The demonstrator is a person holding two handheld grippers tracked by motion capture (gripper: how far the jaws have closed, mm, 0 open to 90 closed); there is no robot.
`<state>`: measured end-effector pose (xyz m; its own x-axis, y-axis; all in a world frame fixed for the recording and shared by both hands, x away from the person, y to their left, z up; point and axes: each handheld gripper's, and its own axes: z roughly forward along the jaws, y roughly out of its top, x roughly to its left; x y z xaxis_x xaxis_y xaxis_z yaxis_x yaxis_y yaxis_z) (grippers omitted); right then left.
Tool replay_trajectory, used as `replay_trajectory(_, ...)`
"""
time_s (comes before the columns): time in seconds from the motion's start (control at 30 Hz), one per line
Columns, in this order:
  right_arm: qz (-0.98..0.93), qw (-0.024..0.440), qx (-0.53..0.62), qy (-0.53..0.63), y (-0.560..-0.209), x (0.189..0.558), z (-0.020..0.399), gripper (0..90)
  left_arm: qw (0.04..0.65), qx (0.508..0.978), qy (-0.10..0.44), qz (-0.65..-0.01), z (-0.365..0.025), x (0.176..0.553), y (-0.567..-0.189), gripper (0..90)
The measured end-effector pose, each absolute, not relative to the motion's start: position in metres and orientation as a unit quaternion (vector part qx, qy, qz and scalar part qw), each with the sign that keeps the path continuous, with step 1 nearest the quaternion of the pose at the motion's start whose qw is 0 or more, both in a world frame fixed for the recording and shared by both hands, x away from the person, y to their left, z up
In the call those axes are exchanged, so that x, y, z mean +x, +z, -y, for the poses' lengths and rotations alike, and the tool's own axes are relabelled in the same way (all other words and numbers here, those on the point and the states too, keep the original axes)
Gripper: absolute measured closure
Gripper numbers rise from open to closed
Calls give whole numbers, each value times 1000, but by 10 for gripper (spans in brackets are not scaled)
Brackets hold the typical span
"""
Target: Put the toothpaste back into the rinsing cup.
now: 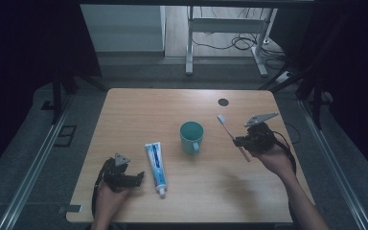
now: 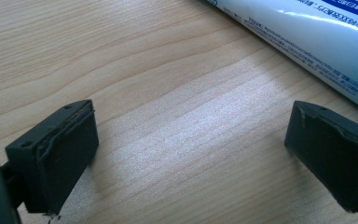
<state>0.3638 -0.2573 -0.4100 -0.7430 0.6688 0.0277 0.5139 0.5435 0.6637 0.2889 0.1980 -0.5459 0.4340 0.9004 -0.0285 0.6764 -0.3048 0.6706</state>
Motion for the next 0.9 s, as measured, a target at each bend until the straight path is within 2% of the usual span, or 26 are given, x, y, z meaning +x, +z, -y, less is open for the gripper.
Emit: replay_trajectory(0.9, -845, 140, 307, 415, -396, 370, 218, 835, 311, 787, 180, -501, -198, 289, -546, 28)
